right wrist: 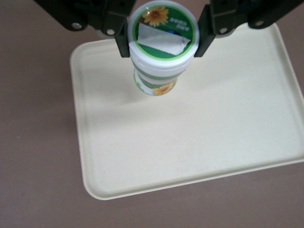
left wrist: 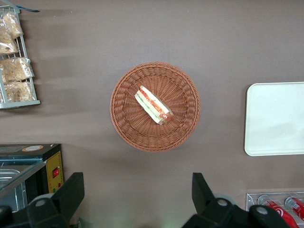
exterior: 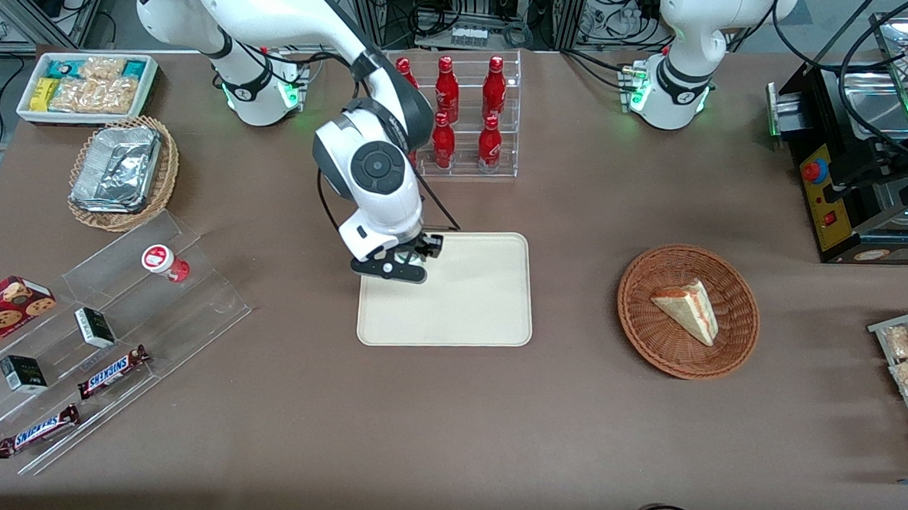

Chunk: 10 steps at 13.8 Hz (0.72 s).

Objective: Place green gum on tray
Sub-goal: 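Lift the gum bottle and carry it over the cream tray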

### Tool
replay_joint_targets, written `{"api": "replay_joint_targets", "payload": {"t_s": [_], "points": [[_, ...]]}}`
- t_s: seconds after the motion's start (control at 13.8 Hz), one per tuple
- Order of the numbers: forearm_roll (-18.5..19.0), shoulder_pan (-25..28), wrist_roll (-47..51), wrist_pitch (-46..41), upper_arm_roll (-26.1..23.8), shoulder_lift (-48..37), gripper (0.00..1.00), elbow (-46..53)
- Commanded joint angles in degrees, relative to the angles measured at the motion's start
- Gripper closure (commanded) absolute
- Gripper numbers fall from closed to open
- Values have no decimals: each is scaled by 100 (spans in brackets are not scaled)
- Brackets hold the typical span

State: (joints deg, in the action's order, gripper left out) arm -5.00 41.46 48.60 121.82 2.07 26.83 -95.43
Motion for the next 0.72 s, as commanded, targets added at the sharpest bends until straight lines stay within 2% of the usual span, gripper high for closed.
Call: {"api": "replay_joint_targets", "payload": {"t_s": [0.0,0.43,0.65], "points": [[-255,107,149,315,66,287,100,226],[-299,354,378,1080,74,744,100,218],[-273,362,378,1177,74,911,100,226]]}}
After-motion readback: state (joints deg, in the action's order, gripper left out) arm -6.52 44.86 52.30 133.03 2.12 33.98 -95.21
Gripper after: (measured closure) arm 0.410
